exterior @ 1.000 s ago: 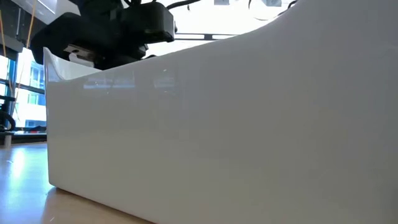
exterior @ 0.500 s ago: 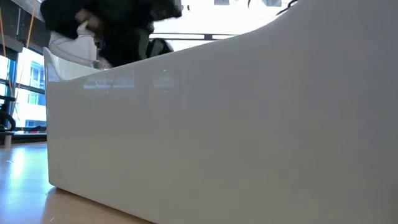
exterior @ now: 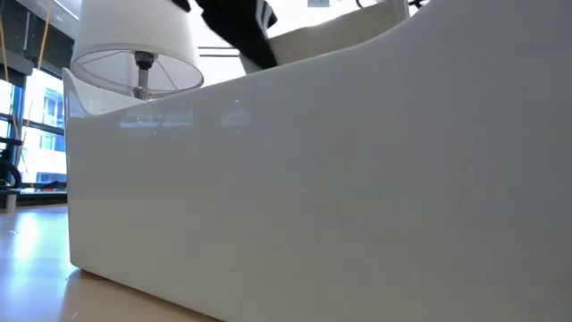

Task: Stack baskets by color
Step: Stack the bottom left gray bin into the top gray bin

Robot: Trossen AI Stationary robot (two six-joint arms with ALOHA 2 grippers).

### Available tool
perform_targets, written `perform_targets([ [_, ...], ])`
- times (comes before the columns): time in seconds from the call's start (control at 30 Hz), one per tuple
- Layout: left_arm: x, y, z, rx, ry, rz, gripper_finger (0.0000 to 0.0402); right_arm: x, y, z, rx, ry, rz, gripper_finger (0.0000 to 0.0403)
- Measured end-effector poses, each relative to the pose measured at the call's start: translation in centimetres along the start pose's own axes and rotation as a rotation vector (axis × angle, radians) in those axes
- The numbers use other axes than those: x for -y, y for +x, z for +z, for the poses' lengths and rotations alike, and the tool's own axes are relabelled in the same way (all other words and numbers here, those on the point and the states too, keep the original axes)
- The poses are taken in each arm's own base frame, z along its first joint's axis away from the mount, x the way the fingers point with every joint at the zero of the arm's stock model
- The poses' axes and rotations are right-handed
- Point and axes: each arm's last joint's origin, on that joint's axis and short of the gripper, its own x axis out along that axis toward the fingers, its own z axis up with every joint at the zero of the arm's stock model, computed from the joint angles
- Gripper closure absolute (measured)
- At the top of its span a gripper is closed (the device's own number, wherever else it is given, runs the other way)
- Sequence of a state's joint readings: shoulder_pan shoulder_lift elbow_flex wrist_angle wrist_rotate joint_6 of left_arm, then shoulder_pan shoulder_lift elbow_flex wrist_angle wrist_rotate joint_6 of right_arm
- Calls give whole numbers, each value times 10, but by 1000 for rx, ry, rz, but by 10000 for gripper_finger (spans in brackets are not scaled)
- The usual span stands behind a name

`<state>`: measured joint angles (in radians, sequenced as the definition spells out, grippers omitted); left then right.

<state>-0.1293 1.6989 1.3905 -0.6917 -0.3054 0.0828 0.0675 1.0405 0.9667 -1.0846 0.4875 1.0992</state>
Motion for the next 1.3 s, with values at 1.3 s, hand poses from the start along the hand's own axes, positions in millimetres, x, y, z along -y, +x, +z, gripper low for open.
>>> perform_targets([
  [1.3,-91,46,-30,-172,-156,-86,401,-3,-3,-5,1,-32,21,295],
])
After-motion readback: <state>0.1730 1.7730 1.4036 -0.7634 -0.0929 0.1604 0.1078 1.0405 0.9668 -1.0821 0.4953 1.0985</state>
